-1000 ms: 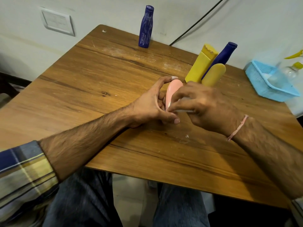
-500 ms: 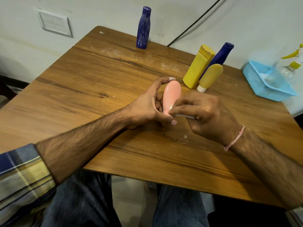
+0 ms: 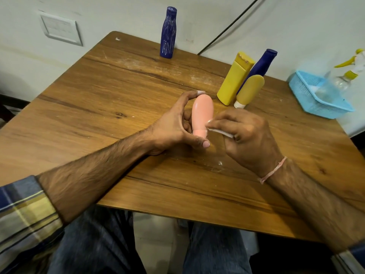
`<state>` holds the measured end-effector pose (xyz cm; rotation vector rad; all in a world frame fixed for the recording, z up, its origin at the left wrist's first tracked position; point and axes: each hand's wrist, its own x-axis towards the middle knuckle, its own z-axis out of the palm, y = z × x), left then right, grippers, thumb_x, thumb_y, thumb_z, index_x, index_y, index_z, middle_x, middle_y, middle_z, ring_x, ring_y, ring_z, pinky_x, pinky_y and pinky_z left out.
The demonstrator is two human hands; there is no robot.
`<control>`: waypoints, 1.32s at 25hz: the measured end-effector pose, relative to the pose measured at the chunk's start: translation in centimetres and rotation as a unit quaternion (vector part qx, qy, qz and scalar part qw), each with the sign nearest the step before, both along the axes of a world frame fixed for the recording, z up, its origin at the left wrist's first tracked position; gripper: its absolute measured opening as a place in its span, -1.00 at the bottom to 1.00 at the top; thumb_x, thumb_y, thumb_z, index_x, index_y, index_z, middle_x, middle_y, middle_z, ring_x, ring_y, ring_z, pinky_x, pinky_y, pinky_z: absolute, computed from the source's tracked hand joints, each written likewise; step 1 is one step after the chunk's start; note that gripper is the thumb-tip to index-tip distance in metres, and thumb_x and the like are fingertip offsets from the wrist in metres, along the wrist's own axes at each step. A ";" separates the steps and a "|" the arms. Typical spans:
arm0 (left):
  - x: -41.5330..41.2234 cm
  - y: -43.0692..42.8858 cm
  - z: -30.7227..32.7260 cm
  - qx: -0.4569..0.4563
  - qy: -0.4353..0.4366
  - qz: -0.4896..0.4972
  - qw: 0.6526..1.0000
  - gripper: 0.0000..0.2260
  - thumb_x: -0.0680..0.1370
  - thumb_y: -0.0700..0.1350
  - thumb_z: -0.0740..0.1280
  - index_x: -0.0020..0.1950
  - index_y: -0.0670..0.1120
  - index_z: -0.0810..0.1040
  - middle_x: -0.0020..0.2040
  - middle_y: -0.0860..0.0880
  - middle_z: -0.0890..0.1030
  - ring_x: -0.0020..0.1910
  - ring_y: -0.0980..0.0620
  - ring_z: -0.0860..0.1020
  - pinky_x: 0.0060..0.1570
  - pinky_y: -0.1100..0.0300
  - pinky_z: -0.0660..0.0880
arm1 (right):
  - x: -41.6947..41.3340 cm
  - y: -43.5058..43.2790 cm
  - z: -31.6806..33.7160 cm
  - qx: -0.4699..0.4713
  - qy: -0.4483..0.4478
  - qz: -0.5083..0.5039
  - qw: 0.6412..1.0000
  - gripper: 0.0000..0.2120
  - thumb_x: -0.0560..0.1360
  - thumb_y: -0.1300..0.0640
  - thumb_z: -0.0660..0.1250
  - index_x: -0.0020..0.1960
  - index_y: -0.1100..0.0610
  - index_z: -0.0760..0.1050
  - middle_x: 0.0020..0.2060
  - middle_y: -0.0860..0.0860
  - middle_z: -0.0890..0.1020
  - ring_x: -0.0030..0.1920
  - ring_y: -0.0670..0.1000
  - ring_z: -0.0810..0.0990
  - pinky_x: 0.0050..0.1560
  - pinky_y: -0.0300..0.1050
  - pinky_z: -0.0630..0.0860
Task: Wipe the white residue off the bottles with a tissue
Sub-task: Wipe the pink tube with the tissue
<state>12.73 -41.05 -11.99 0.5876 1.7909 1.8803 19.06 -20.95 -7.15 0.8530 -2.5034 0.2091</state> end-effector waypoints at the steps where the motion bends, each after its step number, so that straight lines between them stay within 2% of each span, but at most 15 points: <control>1: 0.0 -0.1 0.0 0.002 -0.002 0.004 1.000 0.06 0.18 -0.25 0.67 0.54 0.14 0.19 0.09 -0.35 0.63 0.02 -0.55 0.57 -0.04 -0.51 0.53 | 0.3 -0.1 -0.2 0.012 -0.005 0.023 1.000 -0.74 0.42 0.38 0.36 0.06 0.23 0.70 -0.03 0.13 0.71 -0.03 0.15 0.67 -0.09 0.11 0.63; 3: 0.0 -0.1 0.0 0.003 -0.004 0.009 1.000 0.07 0.17 -0.23 0.68 0.53 0.15 0.19 0.09 -0.33 0.64 0.03 -0.53 0.58 -0.02 -0.50 0.53 | 0.5 -0.1 -0.2 0.029 -0.009 0.047 0.998 -0.74 0.42 0.38 0.37 0.06 0.22 0.70 -0.02 0.13 0.71 -0.02 0.14 0.68 -0.07 0.08 0.63; 6: 0.0 0.1 -0.1 0.006 -0.004 0.013 1.000 0.09 0.16 -0.22 0.68 0.54 0.14 0.17 0.08 -0.27 0.67 0.03 -0.48 0.62 -0.01 -0.45 0.57 | 0.0 0.1 -0.1 -0.016 -0.004 -0.007 1.000 -0.75 0.45 0.39 0.38 0.07 0.22 0.70 -0.03 0.12 0.71 -0.03 0.13 0.67 -0.08 0.10 0.63; 10: 0.1 0.0 0.0 0.013 0.006 0.020 1.000 0.09 0.15 -0.21 0.68 0.54 0.12 0.17 0.10 -0.33 0.65 0.03 -0.54 0.58 0.00 -0.52 0.51 | 1.0 -0.4 -0.5 -0.003 -0.017 0.025 1.000 -0.75 0.42 0.39 0.41 0.07 0.25 0.70 -0.04 0.14 0.71 -0.02 0.13 0.67 -0.06 0.06 0.63; 13: 0.2 0.2 0.1 0.016 0.015 0.025 0.999 0.09 0.17 -0.23 0.69 0.54 0.12 0.16 0.09 -0.29 0.67 0.04 -0.48 0.61 0.02 -0.46 0.55 | 0.7 -0.6 -0.3 -0.052 -0.019 -0.021 0.998 -0.76 0.47 0.29 0.33 0.07 0.23 0.70 -0.05 0.12 0.72 -0.03 0.12 0.67 -0.07 0.11 0.63; 17: 0.2 0.1 0.1 0.030 0.032 0.039 0.998 0.09 0.13 -0.12 0.68 0.53 0.14 0.15 0.09 -0.37 0.64 0.03 -0.55 0.57 0.00 -0.51 0.51 | 1.0 -1.5 -0.4 -0.050 -0.030 0.000 0.998 -0.73 0.50 0.17 0.28 0.07 0.23 0.70 -0.07 0.12 0.71 -0.05 0.11 0.67 -0.11 0.11 0.62; 20: 0.0 0.2 -0.1 0.015 0.042 0.048 0.998 0.12 0.15 -0.08 0.68 0.56 0.13 0.10 0.06 -0.26 0.67 0.00 -0.42 0.64 -0.01 -0.37 0.60 | 0.7 -1.4 -0.3 -0.072 -0.013 -0.031 0.997 -0.75 0.49 0.24 0.30 0.08 0.22 0.69 -0.07 0.12 0.70 -0.07 0.11 0.66 -0.12 0.10 0.61; 22: -0.3 0.0 -0.3 0.056 0.016 0.030 0.998 0.02 0.28 -0.13 0.64 0.56 0.11 0.08 0.06 -0.21 0.66 -0.06 -0.34 0.67 -0.05 -0.30 0.65 | 0.9 -1.9 -0.6 -0.094 0.001 -0.049 0.994 -0.78 0.49 0.30 0.34 0.07 0.24 0.69 -0.06 0.12 0.71 -0.08 0.09 0.67 -0.11 0.04 0.62; 25: -0.7 0.1 -0.2 0.130 -0.062 0.025 0.989 -0.35 0.56 -0.20 0.42 0.53 0.05 0.15 0.00 -0.26 0.57 -0.10 -0.29 0.55 -0.22 -0.20 0.68 | 0.9 -2.6 -0.7 -0.172 -0.007 -0.095 0.980 -0.79 0.47 0.36 0.43 0.08 0.20 0.70 -0.03 0.07 0.73 -0.03 0.00 0.68 0.03 -0.11 0.63; 27: -0.8 0.3 -0.3 0.131 -0.073 0.044 0.988 -0.46 0.63 -0.27 0.33 0.51 0.00 0.17 -0.08 -0.27 0.52 -0.16 -0.23 0.51 -0.29 -0.18 0.68 | 0.6 -2.7 -0.8 -0.239 -0.026 -0.133 0.961 -0.79 0.47 0.35 0.45 0.06 0.15 0.72 -0.02 0.01 0.73 -0.01 -0.06 0.68 0.06 -0.12 0.62; 28: -0.8 0.4 -0.4 0.130 -0.074 0.049 0.987 -0.48 0.63 -0.29 0.31 0.50 -0.02 0.17 -0.10 -0.26 0.52 -0.20 -0.21 0.52 -0.30 -0.18 0.68 | 0.6 -2.9 -0.9 -0.243 -0.029 -0.139 0.960 -0.78 0.47 0.36 0.44 0.05 0.14 0.72 -0.02 0.01 0.73 0.00 -0.06 0.67 0.06 -0.11 0.62; 31: -0.9 0.3 -0.6 0.128 -0.072 0.056 0.987 -0.51 0.65 -0.27 0.29 0.50 -0.02 0.17 -0.05 -0.30 0.53 -0.19 -0.20 0.56 -0.30 -0.15 0.68 | 1.6 -3.6 -1.3 -0.141 -0.011 -0.066 0.988 -0.79 0.48 0.37 0.39 0.05 0.19 0.70 0.00 0.07 0.70 0.04 0.04 0.64 0.04 -0.05 0.60; 33: -0.9 0.3 -0.6 0.127 -0.067 0.059 0.988 -0.51 0.66 -0.26 0.28 0.50 -0.02 0.16 -0.11 -0.25 0.56 -0.18 -0.20 0.56 -0.30 -0.13 0.69 | 1.4 -2.9 -1.1 -0.094 -0.002 -0.026 0.995 -0.79 0.49 0.35 0.33 0.05 0.21 0.69 0.00 0.10 0.69 0.04 0.10 0.62 0.03 -0.01 0.58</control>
